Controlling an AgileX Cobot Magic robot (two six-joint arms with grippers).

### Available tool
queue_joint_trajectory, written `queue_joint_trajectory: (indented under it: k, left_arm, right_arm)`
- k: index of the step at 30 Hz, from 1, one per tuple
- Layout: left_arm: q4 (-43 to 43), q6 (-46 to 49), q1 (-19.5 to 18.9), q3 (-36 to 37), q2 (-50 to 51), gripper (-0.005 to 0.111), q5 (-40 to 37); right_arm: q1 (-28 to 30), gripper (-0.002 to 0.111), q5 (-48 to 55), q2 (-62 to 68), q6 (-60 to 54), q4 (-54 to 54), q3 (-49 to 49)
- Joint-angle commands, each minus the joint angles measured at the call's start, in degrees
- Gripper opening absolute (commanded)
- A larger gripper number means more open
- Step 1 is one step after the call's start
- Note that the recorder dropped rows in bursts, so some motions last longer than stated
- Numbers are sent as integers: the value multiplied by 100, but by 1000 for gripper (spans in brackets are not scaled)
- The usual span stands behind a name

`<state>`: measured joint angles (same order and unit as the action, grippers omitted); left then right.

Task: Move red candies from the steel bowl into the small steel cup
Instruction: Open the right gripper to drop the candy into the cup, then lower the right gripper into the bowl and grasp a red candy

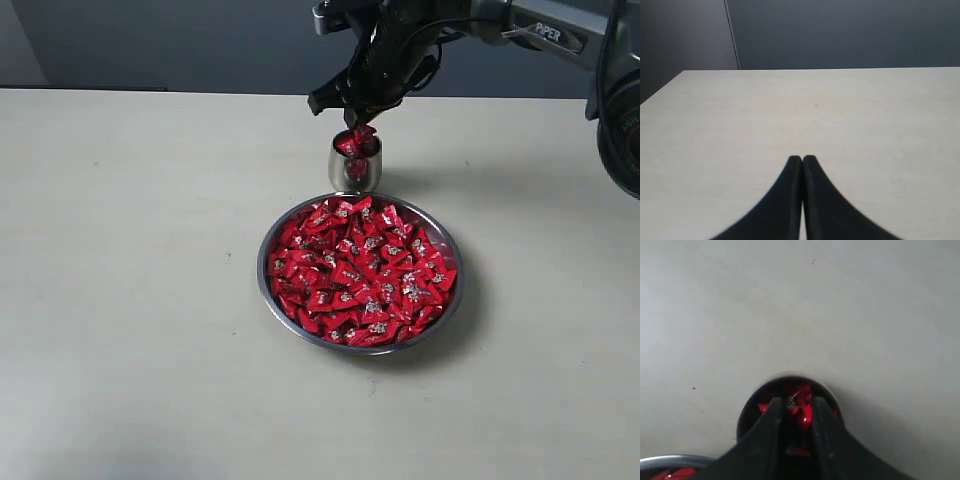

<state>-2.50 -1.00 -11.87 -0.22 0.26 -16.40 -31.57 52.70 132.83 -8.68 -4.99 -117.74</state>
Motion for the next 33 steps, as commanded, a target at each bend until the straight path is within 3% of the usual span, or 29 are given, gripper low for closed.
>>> queue_joint_trajectory:
  k: [1,4,8,10,24,26,29,33]
  left_arm:
    - [-7,-15,-5,22,-26,0,10]
    - [-7,-15,-5,22,-26,0,10]
    - [-7,-15,-5,22,-26,0,10]
    - [-7,-15,-5,22,-26,0,10]
    - [-7,-15,-5,22,-26,0,10]
    - [-7,-15,-5,22,-26,0,10]
    - [-7,-15,-5,22,-26,0,10]
    - [-7,-15,-5,22,-26,0,10]
  right_arm:
    - [18,-1,-76,5,-68,67,-31]
    - [18,6,-76,5,-68,67,-31]
    - [18,34,-92,5,-68,54,-31]
    - [18,41,-92,5,-68,54,-31]
    - [18,39,118,-69,-29,84,-31]
    - [18,30,246,-159,40,129,-31]
    - [18,-1,237,-318,132,373,-31]
    - [28,-1,122,-527,450,601,-19]
